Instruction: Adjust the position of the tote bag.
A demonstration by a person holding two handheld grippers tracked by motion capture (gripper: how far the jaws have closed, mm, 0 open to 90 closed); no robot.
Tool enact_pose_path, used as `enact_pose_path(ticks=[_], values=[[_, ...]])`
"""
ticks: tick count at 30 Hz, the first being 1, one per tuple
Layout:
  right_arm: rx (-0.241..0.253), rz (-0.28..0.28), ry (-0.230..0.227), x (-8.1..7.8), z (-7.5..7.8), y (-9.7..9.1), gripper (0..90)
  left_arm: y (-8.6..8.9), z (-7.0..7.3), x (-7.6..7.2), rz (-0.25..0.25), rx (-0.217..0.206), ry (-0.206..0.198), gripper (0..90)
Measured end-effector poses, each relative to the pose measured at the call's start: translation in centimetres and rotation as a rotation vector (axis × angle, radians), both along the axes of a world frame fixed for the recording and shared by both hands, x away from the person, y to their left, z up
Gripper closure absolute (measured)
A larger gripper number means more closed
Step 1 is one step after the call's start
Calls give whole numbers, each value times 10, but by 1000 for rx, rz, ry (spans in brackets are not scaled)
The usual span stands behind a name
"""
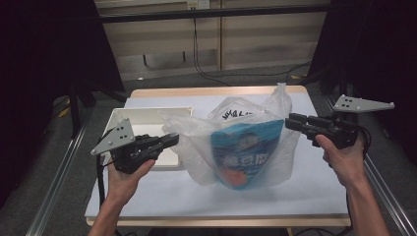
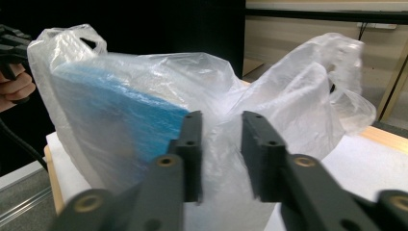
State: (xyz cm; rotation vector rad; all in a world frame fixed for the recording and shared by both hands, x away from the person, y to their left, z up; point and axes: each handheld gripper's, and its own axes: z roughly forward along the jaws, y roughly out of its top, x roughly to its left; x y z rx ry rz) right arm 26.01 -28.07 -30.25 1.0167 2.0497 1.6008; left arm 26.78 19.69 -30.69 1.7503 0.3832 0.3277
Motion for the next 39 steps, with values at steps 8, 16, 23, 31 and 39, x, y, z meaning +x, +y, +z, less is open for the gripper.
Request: enact_pose_path(ticks=[8,16,23,31,39], values=[[17,8,-38,-7,7,-1,900,-4,6,-2,-4,-4,-11,894],[21,24,-91,-24,9,-4,900,-2,6,-15,-22,-3,-31,899],[18,33,-123,-45,5,-10,900,0,7,-32,-67,1,-31,900],[24,27,-123,-58,-4,-15,900,-2,4,-38,-86,25,-36,900],[13,32,-112,-68,-7,-19,900,0,1,-46,-107,76,-29,900]])
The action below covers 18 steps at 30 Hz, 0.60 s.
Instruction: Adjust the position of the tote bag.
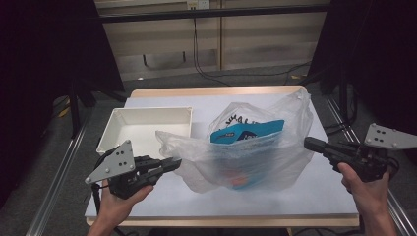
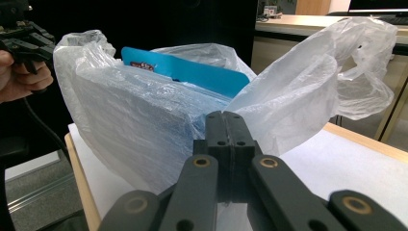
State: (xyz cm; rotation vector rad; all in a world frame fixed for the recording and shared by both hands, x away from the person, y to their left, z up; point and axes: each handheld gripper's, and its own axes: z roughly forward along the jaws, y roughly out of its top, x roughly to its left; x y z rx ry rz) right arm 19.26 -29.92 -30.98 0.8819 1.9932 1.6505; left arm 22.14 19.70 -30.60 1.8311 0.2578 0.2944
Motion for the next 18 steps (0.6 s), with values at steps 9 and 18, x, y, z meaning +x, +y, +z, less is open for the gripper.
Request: enact_pose_path(ticks=[9,18], values=[[-9,11,8,-12,-6,0,900,-2,-6,-10,-57,-11,30,900],[-33,29,58,-16,-18,3,900,-7,-16,-14,-47,40,33,900]])
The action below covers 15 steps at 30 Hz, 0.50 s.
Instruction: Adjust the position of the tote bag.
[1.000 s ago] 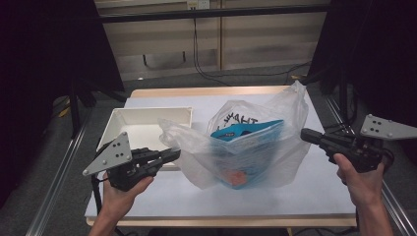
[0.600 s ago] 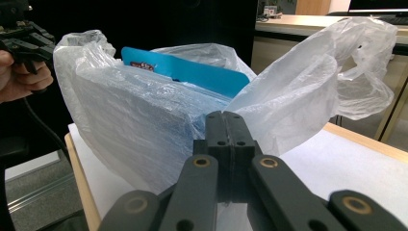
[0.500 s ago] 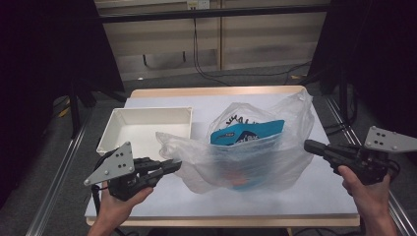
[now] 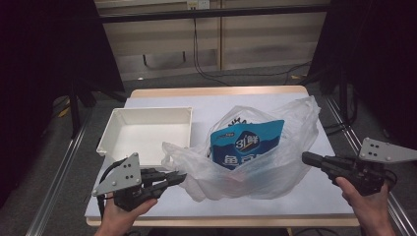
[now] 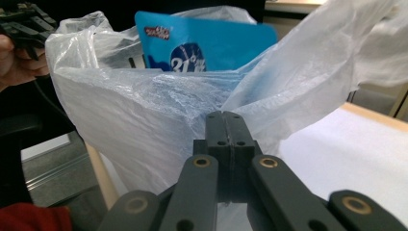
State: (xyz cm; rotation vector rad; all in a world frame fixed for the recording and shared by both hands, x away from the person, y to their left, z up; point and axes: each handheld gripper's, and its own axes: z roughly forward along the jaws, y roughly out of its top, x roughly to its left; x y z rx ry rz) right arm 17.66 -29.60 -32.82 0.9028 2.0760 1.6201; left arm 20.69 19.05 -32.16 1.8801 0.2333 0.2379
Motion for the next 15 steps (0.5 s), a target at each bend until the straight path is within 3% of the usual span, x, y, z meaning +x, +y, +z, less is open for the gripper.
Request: enact_pose_path(ticks=[3,8,14,15], values=[[-14,14,-24,-4,0,3,900,1,-2,-1,-2,0,5,900],[-28,22,-9,-4,-2,5,900,5,-5,-3,-1,17,4,900],[-20,21,-7,-5,-10,-1,900,10,-8,-5,6,3,28,900],[-18,17,10,-3,-14,-2,900,10,-9,-4,3,7,30,900]])
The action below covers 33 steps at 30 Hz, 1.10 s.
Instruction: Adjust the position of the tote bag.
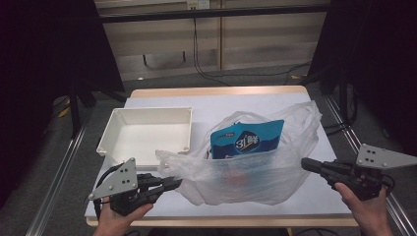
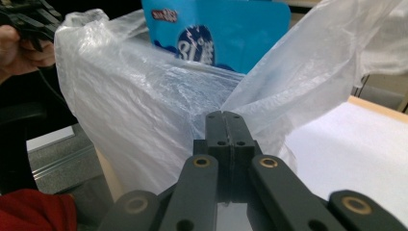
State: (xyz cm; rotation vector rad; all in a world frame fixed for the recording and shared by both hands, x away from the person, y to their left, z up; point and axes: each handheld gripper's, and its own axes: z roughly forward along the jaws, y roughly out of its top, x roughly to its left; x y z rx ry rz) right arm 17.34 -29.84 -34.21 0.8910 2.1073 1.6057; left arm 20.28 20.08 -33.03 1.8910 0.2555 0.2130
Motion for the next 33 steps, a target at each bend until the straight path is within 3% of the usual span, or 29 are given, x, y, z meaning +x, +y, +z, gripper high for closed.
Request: enact_pose_path(ticks=[5,14,25,33], values=[[-7,7,27,2,-7,0,900,-1,-7,1,-13,9,20,900],[-18,22,32,2,-9,3,900,-5,-17,4,-26,28,45,900],[-30,24,65,7,-20,2,900,-11,-30,10,-26,73,63,900],[-43,29,78,8,-25,4,900,-9,-38,14,-13,83,86,900]])
